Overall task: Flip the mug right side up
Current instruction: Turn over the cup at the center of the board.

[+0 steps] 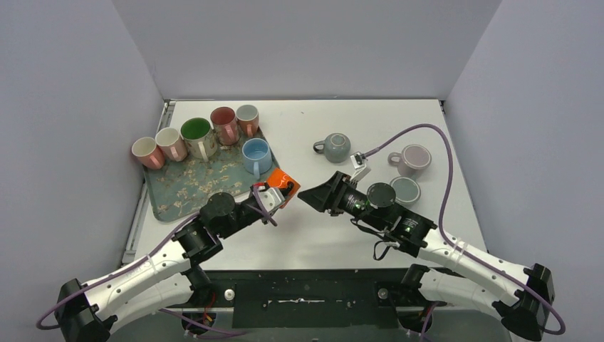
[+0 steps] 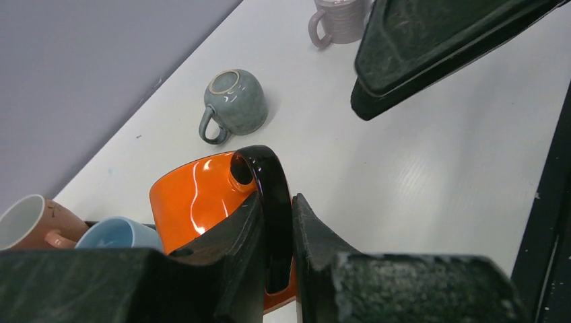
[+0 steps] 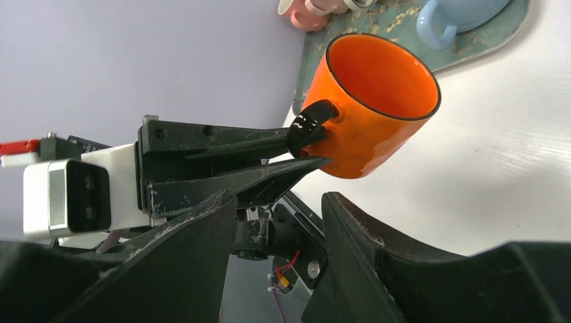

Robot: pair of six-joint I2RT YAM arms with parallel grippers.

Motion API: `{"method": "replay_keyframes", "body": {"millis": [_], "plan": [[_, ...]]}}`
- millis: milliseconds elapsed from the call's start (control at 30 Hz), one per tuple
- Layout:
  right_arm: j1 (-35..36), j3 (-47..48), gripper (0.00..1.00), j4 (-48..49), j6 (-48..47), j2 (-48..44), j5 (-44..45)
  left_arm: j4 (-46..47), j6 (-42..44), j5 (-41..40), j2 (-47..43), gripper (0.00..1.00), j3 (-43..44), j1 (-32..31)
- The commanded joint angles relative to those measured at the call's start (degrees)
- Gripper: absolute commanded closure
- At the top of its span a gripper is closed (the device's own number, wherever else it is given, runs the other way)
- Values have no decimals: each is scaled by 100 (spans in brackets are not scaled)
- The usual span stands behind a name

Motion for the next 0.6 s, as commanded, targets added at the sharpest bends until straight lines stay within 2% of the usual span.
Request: {"method": "replay_keyframes", "body": {"millis": [0,300,567], "plan": [[-44,176,50,701,467,262,-204,988,1034,214,41,100,5,-23],[-332,334,52,931,750,1031,-294,1155,1596,57,-32,100,-308,-100],[-377,721,52,1077,1087,1911,-911,903,1932,-113,-43,100,-307,-173]]}}
